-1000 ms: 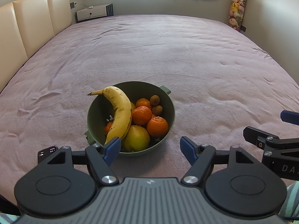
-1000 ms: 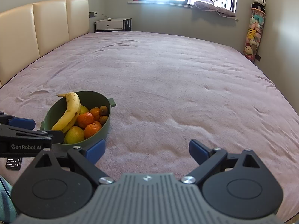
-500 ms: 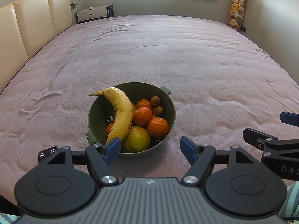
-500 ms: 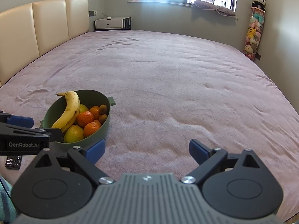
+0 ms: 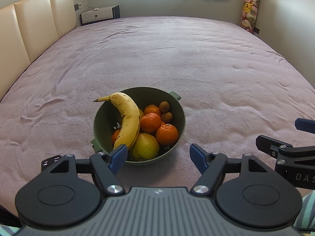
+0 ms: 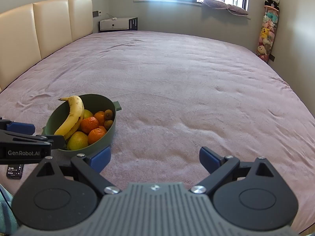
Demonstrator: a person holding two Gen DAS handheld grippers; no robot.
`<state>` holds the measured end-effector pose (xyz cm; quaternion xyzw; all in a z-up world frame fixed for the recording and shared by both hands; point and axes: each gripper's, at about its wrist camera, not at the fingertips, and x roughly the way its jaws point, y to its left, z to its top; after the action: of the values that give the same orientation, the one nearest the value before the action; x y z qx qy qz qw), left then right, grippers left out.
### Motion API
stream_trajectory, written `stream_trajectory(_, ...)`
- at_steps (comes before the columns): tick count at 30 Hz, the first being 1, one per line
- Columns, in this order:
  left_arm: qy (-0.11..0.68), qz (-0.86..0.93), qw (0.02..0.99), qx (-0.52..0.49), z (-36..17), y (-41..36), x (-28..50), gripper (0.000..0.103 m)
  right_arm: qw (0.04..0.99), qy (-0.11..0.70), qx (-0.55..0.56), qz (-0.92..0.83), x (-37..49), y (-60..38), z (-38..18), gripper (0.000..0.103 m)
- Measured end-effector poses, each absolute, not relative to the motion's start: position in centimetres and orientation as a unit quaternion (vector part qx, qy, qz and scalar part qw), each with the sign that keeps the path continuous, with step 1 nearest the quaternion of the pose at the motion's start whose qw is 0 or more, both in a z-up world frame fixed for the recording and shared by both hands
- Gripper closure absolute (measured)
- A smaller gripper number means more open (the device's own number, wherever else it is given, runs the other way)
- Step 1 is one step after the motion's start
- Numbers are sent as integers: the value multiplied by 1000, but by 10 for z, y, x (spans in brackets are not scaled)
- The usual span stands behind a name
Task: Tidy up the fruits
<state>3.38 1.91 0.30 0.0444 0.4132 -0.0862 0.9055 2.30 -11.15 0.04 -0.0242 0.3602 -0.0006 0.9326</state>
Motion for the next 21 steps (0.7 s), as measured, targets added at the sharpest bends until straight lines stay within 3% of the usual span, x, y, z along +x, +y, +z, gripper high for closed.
stream_trajectory(21, 413, -87, 905, 49, 6, 21, 34, 18, 930, 366, -24, 0, 23, -111, -2, 9)
